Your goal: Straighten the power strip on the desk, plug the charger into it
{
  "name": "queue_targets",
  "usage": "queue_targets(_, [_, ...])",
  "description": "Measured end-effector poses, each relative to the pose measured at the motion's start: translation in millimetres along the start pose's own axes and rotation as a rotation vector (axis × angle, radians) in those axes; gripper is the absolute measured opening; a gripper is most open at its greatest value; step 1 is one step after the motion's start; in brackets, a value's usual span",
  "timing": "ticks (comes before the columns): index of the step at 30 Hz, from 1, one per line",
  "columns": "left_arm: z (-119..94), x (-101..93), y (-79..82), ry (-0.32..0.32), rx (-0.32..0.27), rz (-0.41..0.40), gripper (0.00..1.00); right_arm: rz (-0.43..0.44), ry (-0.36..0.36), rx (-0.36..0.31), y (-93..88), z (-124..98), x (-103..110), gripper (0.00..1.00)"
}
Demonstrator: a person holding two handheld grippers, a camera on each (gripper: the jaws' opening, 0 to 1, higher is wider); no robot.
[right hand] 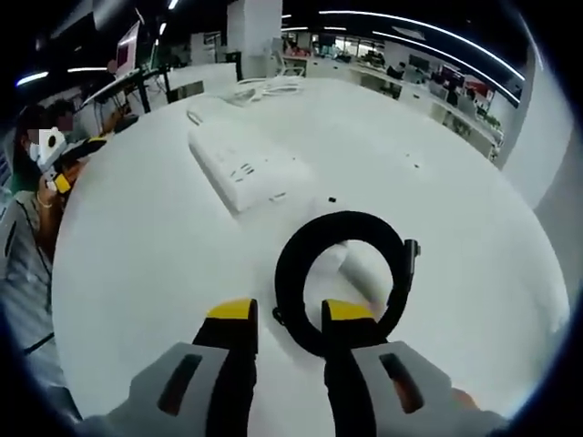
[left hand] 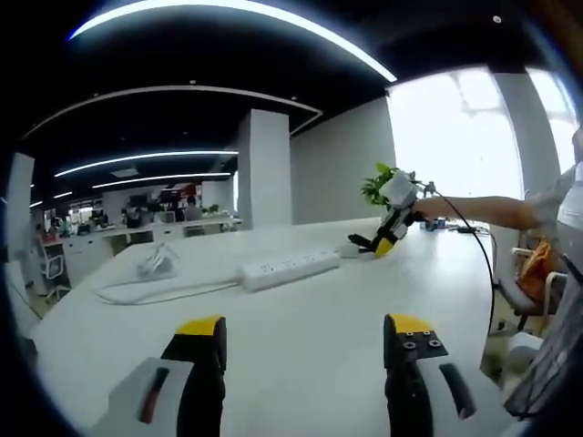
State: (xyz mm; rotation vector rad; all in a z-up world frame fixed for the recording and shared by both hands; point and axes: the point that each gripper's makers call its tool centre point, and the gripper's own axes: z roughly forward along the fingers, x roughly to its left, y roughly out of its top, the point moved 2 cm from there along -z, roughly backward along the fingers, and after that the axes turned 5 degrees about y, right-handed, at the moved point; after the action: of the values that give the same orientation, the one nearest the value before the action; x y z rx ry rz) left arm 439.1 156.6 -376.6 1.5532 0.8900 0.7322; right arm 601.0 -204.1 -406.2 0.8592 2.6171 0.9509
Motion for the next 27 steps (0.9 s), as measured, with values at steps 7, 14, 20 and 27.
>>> queue_targets(7, [-1, 0.5, -1.1, 0.001, 0.002, -0.002, 0.71, 0.012, -0.01, -0.002, -1.1, 0, -3, 0.19])
queue_targets(14, [-1, 0.2, -3.7, 0.0, 0.005, -0.009, 0.71, 0.01, 0.002, -0.006, -0.5, 2, -3, 0.17])
queue_targets(20, [-2, -0.3, -3.4, -0.002, 0.004, -0.006, 0.71, 0.025, 0.003, 0.001, 1.8, 6, 1, 0.1])
queue_targets(27, [-3, 3.0, -2.5, 0.006, 0.003, -0.004, 0.71, 0.102, 0.027, -0.126, 14.3, 1, 3, 0.09])
